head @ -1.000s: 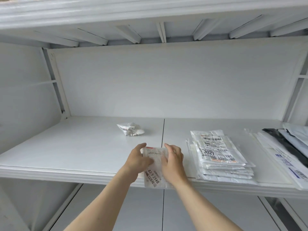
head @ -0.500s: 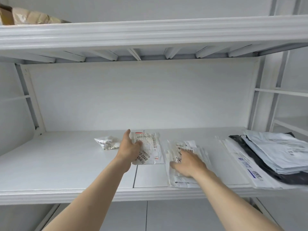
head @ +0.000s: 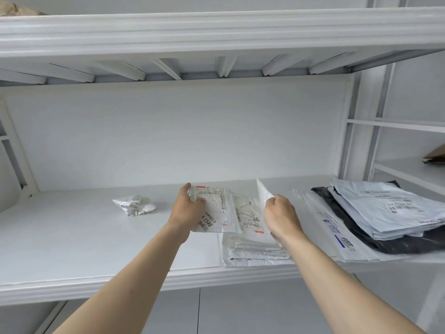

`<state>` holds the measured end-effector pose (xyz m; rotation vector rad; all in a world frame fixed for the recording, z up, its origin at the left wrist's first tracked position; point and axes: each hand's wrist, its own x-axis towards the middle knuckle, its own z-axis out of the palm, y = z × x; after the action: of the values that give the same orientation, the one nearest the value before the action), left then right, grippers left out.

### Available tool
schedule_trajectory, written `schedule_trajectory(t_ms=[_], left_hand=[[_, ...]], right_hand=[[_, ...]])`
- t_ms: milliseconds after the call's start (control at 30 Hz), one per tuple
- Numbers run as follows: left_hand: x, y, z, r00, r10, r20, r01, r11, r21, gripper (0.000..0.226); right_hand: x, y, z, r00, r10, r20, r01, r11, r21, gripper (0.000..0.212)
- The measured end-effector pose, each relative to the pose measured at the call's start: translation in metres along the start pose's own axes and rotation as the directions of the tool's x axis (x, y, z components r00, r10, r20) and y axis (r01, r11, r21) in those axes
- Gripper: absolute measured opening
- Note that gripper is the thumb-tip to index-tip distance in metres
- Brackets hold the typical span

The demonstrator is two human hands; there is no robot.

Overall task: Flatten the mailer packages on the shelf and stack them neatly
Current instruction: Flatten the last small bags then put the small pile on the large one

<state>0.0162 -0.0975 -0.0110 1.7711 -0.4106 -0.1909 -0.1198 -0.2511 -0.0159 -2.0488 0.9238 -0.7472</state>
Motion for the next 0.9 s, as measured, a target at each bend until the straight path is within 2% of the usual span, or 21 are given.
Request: schedule_trajectory(t_ms=[100, 233, 367, 433, 500, 533, 600, 667, 767, 833, 900], left_hand=[[-0.001, 0.003, 0.015, 0.999, 0.023, 0.040, -0.024, 0.999, 0.028, 0.064], [0.000, 0.013, 0.037, 0.998, 0.051, 0.034, -0.051, 0.998, 0.025, 0.066], [-0.014, 0.020, 0.062, 0.995, 0.062, 0.076, -0.066, 0.996, 0.058, 0.054], [-0.014, 0.012, 0.071, 0.992, 0.067, 0.110, -0.093, 0.962, 0.256, 0.048], [-0.013, 0.000, 0.075, 0.987, 0.027, 0.157, -0.105, 0.852, 0.513, 0.049], [-0.013, -0.005, 0.076, 0.985, -0.013, 0.173, -0.091, 0.809, 0.581, 0.047], [-0.012, -0.014, 0.077, 0.978, -0.032, 0.208, -0.084, 0.846, 0.526, 0.032], [-0.011, -0.022, 0.074, 0.969, 0.025, 0.245, -0.124, 0.908, 0.399, 0.019], [-0.009, -0.023, 0.064, 0.965, 0.065, 0.252, -0.131, 0.958, 0.255, 0.030], [-0.011, -0.022, 0.058, 0.968, 0.042, 0.248, -0.089, 0.980, 0.179, 0.036], [-0.013, -0.019, 0.055, 0.972, 0.006, 0.234, -0.038, 0.990, 0.134, 0.032]], right_hand=[[0.006, 0.000, -0.016, 0.999, -0.010, -0.033, 0.007, 0.996, -0.092, 0.033], [0.010, -0.009, -0.038, 0.994, -0.082, -0.067, 0.066, 0.975, -0.212, 0.021], [0.007, -0.017, -0.043, 0.980, -0.175, -0.098, 0.130, 0.926, -0.355, 0.017], [0.006, -0.019, -0.035, 0.963, -0.253, -0.090, 0.193, 0.884, -0.426, 0.022], [0.004, -0.021, -0.024, 0.950, -0.310, -0.028, 0.264, 0.851, -0.455, 0.032], [0.001, -0.022, -0.017, 0.946, -0.322, 0.027, 0.297, 0.834, -0.466, 0.036], [-0.005, -0.020, 0.000, 0.942, -0.292, 0.165, 0.335, 0.802, -0.495, 0.043], [-0.012, -0.019, 0.019, 0.932, -0.198, 0.304, 0.337, 0.780, -0.527, 0.049], [-0.014, -0.017, 0.026, 0.906, -0.123, 0.405, 0.307, 0.850, -0.429, 0.053], [-0.010, -0.015, 0.021, 0.898, -0.190, 0.398, 0.331, 0.887, -0.322, 0.048], [0.000, -0.011, 0.014, 0.930, -0.265, 0.255, 0.338, 0.889, -0.310, 0.042]])
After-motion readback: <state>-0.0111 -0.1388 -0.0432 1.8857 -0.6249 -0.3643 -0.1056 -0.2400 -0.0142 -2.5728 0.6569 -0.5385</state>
